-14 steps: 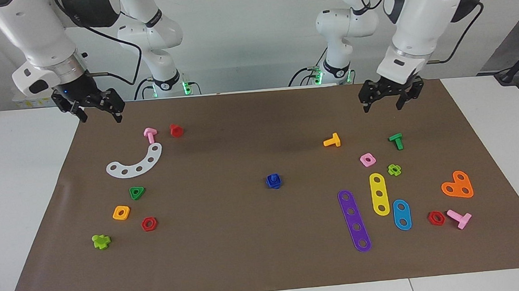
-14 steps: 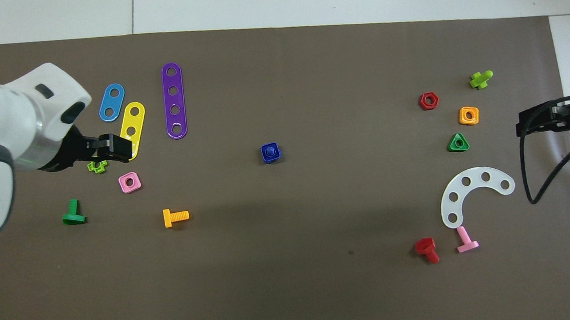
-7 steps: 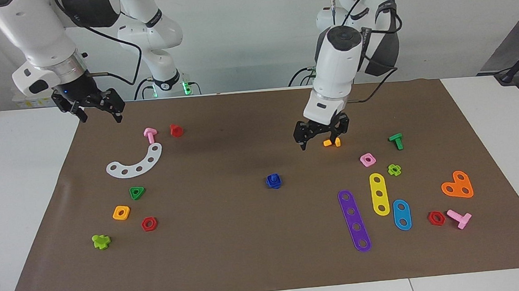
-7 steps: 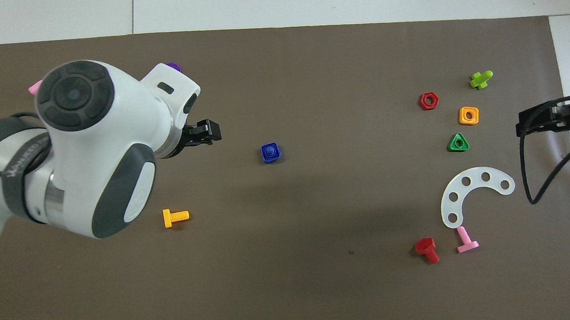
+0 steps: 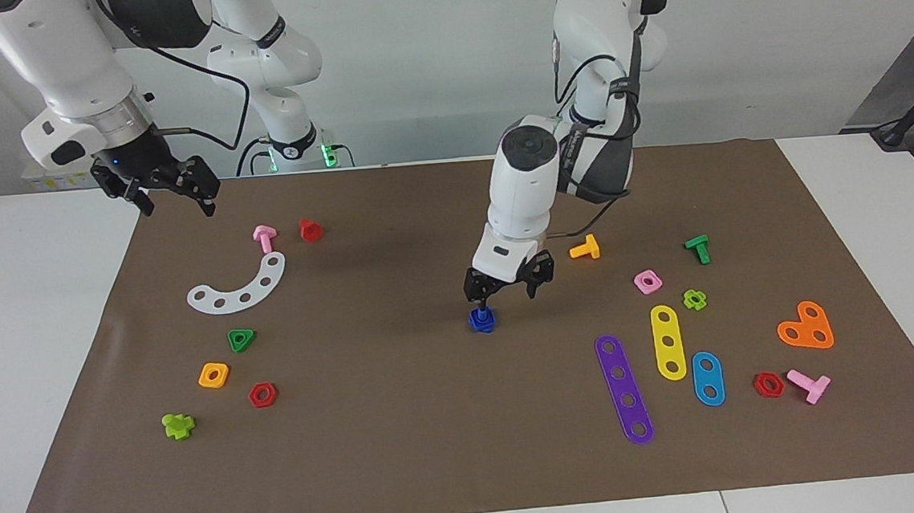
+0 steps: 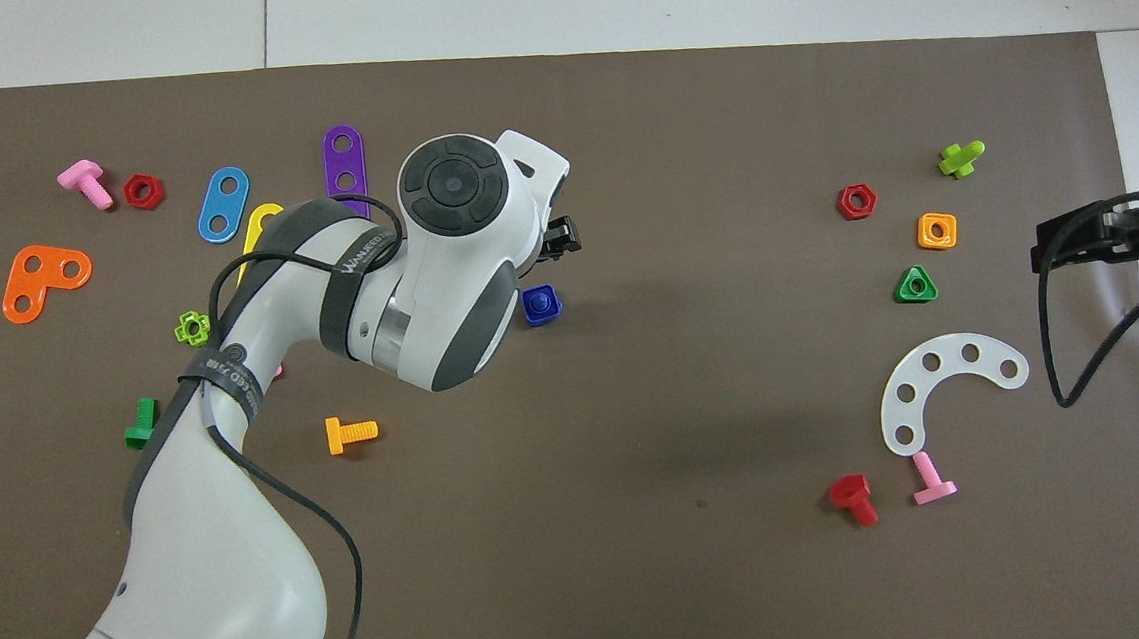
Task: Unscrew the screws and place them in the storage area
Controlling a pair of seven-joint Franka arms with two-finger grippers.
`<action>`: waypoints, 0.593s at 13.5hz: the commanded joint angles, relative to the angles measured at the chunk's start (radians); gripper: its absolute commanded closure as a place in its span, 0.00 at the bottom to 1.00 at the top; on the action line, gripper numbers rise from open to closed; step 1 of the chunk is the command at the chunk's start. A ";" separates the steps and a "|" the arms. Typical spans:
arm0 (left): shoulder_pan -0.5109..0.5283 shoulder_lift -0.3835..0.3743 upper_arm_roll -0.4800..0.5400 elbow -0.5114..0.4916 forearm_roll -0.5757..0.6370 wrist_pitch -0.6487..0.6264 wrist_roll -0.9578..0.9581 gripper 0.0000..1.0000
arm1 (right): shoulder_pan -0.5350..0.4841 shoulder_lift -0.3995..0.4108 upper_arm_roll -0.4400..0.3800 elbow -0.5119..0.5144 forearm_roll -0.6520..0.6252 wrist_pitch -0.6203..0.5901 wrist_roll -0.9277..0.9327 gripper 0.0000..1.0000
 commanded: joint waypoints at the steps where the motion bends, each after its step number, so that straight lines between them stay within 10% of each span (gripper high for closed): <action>1: -0.025 0.020 0.020 0.007 0.019 0.040 -0.009 0.01 | -0.015 -0.018 0.015 -0.019 0.007 0.000 0.013 0.00; 8: -0.042 0.022 0.017 -0.094 0.045 0.115 -0.005 0.06 | -0.016 -0.018 0.015 -0.019 0.007 0.000 0.013 0.00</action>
